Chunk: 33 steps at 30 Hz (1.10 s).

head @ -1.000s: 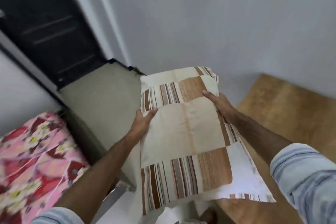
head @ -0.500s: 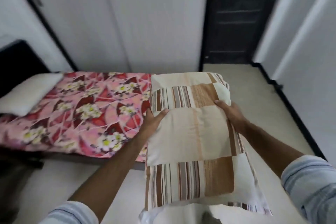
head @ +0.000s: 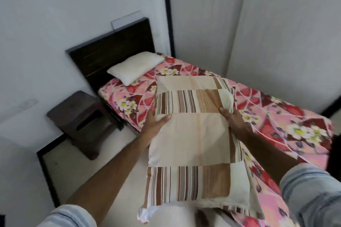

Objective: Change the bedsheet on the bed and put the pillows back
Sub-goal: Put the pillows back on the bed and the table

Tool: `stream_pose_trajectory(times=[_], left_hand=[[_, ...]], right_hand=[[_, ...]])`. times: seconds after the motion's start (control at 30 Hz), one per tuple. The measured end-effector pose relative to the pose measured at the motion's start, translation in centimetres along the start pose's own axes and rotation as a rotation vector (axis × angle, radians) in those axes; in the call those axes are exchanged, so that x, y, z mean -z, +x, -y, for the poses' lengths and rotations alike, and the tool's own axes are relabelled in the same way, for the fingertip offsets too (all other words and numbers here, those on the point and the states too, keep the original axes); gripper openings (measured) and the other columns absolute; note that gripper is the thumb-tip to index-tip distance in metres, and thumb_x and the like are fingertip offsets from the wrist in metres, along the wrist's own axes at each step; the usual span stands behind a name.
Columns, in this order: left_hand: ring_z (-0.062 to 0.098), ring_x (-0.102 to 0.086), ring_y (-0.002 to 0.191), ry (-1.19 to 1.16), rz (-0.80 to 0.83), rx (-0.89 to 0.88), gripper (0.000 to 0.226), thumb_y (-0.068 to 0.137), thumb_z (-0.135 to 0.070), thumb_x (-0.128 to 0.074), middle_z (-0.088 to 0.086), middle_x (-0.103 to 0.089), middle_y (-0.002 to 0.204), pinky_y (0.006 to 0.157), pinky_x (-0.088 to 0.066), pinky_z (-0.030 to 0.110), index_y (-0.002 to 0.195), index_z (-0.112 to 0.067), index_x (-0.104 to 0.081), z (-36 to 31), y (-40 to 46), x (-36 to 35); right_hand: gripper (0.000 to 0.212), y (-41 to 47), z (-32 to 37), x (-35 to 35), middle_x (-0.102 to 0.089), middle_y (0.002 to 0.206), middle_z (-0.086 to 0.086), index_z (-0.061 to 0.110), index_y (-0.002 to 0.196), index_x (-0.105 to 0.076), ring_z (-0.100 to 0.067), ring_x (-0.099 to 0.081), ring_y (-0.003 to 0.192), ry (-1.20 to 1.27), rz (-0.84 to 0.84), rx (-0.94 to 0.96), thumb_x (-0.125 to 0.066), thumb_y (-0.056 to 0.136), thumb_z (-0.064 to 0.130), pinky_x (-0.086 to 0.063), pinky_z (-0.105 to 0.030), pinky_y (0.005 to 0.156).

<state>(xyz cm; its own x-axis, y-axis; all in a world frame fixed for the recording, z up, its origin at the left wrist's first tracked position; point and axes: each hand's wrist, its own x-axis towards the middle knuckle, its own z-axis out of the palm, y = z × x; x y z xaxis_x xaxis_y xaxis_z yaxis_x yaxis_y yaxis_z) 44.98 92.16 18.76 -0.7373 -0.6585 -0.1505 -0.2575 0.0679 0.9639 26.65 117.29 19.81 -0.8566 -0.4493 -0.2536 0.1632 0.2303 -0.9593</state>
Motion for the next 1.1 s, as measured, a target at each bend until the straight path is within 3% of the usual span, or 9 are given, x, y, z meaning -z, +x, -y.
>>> stream_pose_trajectory(times=[0.1, 0.23, 0.3, 0.47, 0.57, 0.7, 0.87, 1.0, 1.1], left_hand=[[0.013, -0.058, 0.124, -0.093, -0.078, 0.101, 0.077, 0.077, -0.034, -0.089, -0.004, -0.058, 0.137, 0.096, -0.051, 0.021, 0.140, -0.015, -0.050, -0.4, 5.2, 4.7], [0.035, -0.072, 0.105, -0.226, -0.128, 0.253, 0.047, 0.074, -0.026, -0.090, 0.017, -0.075, 0.111, 0.098, -0.056, 0.051, 0.111, -0.004, -0.074, 1.1, 10.5, 11.3], [0.038, -0.073, 0.103, -0.228, -0.137, 0.279, 0.043, 0.074, -0.024, -0.088, 0.017, -0.077, 0.105, 0.096, -0.057, 0.052, 0.109, -0.002, -0.074, 2.0, 13.1, 14.3], [0.015, -0.069, 0.102, -0.154, -0.154, 0.163, 0.045, 0.084, -0.017, -0.084, -0.007, -0.070, 0.111, 0.079, -0.056, 0.023, 0.122, -0.019, -0.059, 4.1, 21.8, 21.5], [0.016, -0.068, 0.113, -0.055, -0.102, 0.092, 0.056, 0.083, -0.021, -0.084, -0.005, -0.071, 0.121, 0.096, -0.056, 0.036, 0.132, -0.020, -0.058, 3.8, 28.0, 26.4], [0.016, -0.064, 0.122, 0.079, -0.053, 0.017, 0.080, 0.067, -0.053, -0.089, -0.009, -0.069, 0.129, 0.106, -0.050, 0.048, 0.138, -0.035, -0.057, 4.8, 39.8, 33.2], [0.015, -0.066, 0.111, 0.209, 0.023, -0.066, 0.048, 0.086, -0.009, -0.079, -0.001, -0.069, 0.123, 0.102, -0.053, 0.038, 0.130, -0.015, -0.059, -1.8, 48.1, 36.4], [0.018, -0.065, 0.112, 0.353, 0.067, -0.134, 0.046, 0.088, -0.009, -0.077, 0.002, -0.067, 0.125, 0.099, -0.052, 0.036, 0.130, -0.010, -0.059, -3.1, 57.2, 36.7], [0.017, -0.063, 0.115, 0.438, 0.102, -0.179, 0.046, 0.090, -0.016, -0.077, 0.002, -0.065, 0.128, 0.101, -0.051, 0.036, 0.131, -0.012, -0.058, -4.5, 63.9, 36.1]], right_hand=[[0.044, 6.2, 2.3, -5.9, -0.064, 0.122, -0.003, 0.008, 0.136, -0.052, -0.015, -0.064, 0.100, -0.006, 0.071, 0.007, -0.057, 0.100, 0.033, -0.051, -0.026, 0.079], [0.056, 12.8, 4.3, -14.1, -0.057, 0.135, -0.004, 0.011, 0.147, -0.043, -0.024, -0.057, 0.119, -0.043, 0.117, -0.002, -0.055, 0.100, 0.040, -0.047, -0.038, 0.099], [0.058, 15.9, 4.9, -18.5, -0.056, 0.137, -0.005, 0.012, 0.148, -0.041, -0.025, -0.055, 0.123, -0.059, 0.136, -0.012, -0.053, 0.100, 0.042, -0.046, -0.039, 0.100], [0.055, 22.6, 5.6, -28.5, -0.055, 0.139, -0.010, 0.009, 0.147, -0.041, -0.031, -0.052, 0.128, -0.125, 0.131, -0.038, -0.049, 0.102, 0.039, -0.044, -0.048, 0.107], [0.055, 25.8, 6.4, -33.9, -0.054, 0.142, -0.013, 0.007, 0.147, -0.041, -0.035, -0.051, 0.131, -0.142, 0.094, -0.087, -0.048, 0.103, 0.038, -0.042, -0.047, 0.107], [0.054, 30.4, 8.3, -40.3, -0.052, 0.144, -0.012, 0.007, 0.148, -0.041, -0.033, -0.051, 0.131, -0.124, 0.035, -0.122, -0.050, 0.103, 0.035, -0.043, -0.046, 0.109], [0.048, 36.7, 9.4, -45.8, -0.058, 0.136, -0.012, 0.008, 0.144, -0.043, -0.031, -0.057, 0.121, -0.044, 0.084, -0.206, -0.048, 0.104, 0.034, -0.049, -0.053, 0.102], [0.040, 44.0, 9.4, -49.6, -0.064, 0.122, -0.012, 0.009, 0.137, -0.049, -0.032, -0.063, 0.107, 0.044, 0.006, -0.290, -0.048, 0.104, 0.033, -0.056, -0.054, 0.090], [0.042, 49.3, 10.3, -51.9, -0.063, 0.117, -0.011, 0.009, 0.133, -0.047, -0.029, -0.063, 0.103, 0.111, -0.054, -0.335, -0.053, 0.102, 0.037, -0.056, -0.052, 0.090]])
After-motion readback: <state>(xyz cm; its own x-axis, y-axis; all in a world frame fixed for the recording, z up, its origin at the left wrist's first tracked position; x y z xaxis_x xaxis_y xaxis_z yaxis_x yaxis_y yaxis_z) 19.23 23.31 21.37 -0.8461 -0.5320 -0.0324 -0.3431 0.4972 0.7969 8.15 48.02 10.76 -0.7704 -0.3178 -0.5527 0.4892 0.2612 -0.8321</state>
